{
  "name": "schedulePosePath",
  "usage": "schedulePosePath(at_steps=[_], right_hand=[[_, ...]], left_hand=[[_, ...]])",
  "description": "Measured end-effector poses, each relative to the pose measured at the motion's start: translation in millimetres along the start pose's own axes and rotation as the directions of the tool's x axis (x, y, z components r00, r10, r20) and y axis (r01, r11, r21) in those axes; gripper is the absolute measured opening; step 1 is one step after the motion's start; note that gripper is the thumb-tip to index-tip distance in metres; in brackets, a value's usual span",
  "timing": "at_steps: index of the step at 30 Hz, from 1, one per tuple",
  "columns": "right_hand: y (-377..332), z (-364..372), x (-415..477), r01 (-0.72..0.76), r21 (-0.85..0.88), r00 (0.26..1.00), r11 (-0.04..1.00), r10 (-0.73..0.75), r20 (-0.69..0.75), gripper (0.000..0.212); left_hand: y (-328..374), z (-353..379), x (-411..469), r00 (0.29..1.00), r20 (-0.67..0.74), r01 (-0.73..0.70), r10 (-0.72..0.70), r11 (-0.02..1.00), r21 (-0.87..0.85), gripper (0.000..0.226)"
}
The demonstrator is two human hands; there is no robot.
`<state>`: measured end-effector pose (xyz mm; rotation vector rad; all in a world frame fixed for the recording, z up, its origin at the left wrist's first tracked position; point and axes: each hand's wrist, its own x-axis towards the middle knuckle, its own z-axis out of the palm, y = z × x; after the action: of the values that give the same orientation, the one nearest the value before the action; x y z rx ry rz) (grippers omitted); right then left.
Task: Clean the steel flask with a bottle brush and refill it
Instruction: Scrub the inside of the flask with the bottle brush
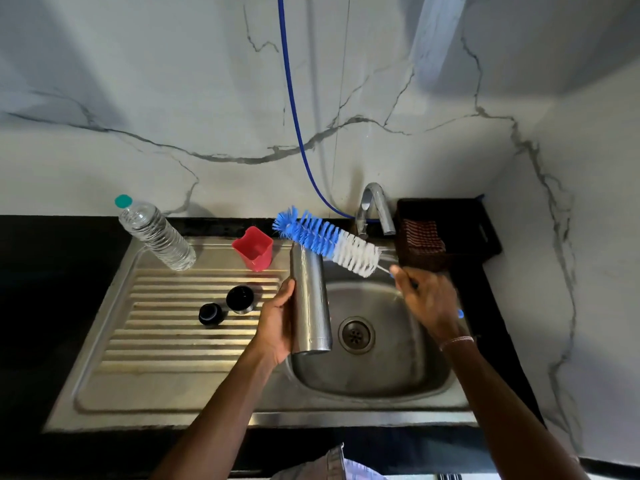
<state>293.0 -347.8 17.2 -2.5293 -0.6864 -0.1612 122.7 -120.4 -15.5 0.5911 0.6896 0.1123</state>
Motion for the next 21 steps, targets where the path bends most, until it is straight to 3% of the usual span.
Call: schedulePosePath(at_steps=[3, 5, 8, 11, 14, 21], right_hand=[[10.8, -3.7, -34.4, 0.051, 0.069, 0.998, 0.996, -0.053, 0.025, 0.051], [22.6, -6.0, -71.6, 0.084, 0.125, 0.993, 0.989, -0.093, 0.070, 0.051], [39.3, -14.7, -119.0, 0.091, 0.137, 0.990, 0.986, -0.105, 0.098, 0.047], [43.6, -22.9, -128.9, 0.076, 0.116, 0.991, 0.990, -0.088, 0.104, 0.052], [30.1, -25.4, -100.9, 0.050, 0.112, 0.997, 0.992, -0.057, 0.059, 0.059], [5.3, 4.4, -8.8, -0.034, -0.003, 0.999, 0.999, 0.034, -0.005, 0.065]], left_hand=[[4.8, 1.6, -3.4, 0.997, -0.073, 0.001, -0.005, 0.998, -0.055, 0.049], [6.3, -0.6, -1.9, 0.997, -0.079, -0.023, 0.020, 0.999, -0.035, 0.035], [10.5, -8.2, 4.9, 0.992, -0.117, -0.044, 0.041, 0.999, -0.029, 0.034], [12.6, -9.6, 8.0, 0.999, -0.044, 0.014, -0.016, 0.998, -0.054, 0.048], [6.7, -4.0, 5.6, 0.999, -0.035, 0.000, 0.002, 0.999, 0.044, 0.027], [2.4, 9.3, 1.8, 0.997, 0.036, 0.066, -0.065, 0.998, -0.010, 0.059]])
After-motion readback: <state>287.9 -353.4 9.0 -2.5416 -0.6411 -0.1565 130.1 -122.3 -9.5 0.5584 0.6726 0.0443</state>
